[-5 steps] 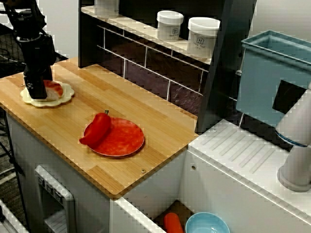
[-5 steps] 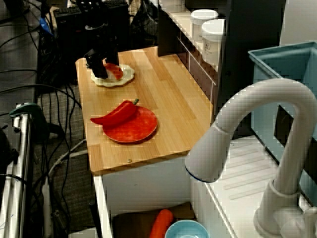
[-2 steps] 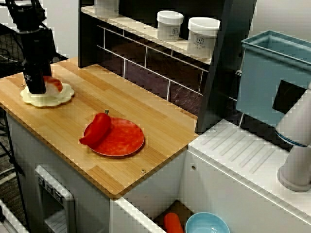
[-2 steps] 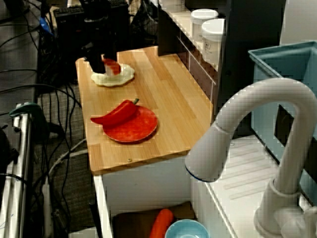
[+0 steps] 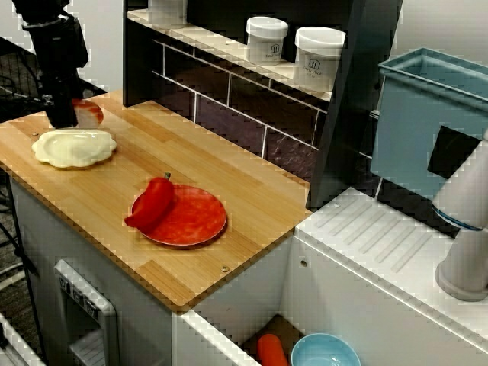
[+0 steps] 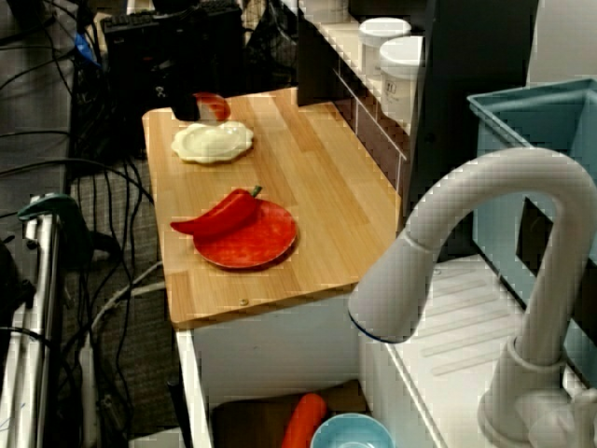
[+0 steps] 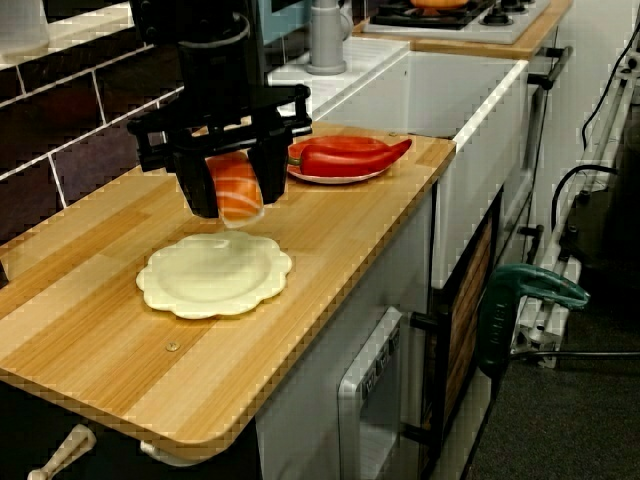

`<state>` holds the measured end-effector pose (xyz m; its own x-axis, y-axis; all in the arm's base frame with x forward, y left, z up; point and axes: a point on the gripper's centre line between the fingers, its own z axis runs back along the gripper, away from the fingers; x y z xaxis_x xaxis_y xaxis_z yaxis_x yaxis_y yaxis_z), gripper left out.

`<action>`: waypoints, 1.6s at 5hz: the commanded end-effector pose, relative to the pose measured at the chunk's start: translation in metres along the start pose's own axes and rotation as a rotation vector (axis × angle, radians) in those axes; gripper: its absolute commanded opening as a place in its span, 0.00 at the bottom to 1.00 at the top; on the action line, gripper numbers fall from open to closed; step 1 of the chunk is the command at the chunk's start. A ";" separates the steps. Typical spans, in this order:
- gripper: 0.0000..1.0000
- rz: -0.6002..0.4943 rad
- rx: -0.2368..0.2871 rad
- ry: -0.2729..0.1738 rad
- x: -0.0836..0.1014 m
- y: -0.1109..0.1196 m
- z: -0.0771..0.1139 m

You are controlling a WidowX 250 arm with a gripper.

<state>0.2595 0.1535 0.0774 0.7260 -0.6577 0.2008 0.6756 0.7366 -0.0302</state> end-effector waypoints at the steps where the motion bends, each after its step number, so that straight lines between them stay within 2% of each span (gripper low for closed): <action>1: 0.00 0.070 0.084 -0.067 0.041 0.009 0.018; 3: 0.00 0.076 0.113 -0.077 0.083 -0.001 0.006; 4: 0.00 0.043 0.136 -0.043 0.098 -0.011 -0.014; 5: 0.00 0.013 0.162 0.007 0.104 -0.020 -0.033; 6: 0.00 0.002 0.172 0.035 0.103 -0.023 -0.042; 7: 1.00 0.012 0.155 0.033 0.095 -0.016 -0.041; 8: 1.00 0.066 0.162 -0.010 0.078 -0.002 -0.031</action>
<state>0.3104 0.0848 0.0475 0.7713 -0.6102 0.1809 0.6107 0.7896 0.0597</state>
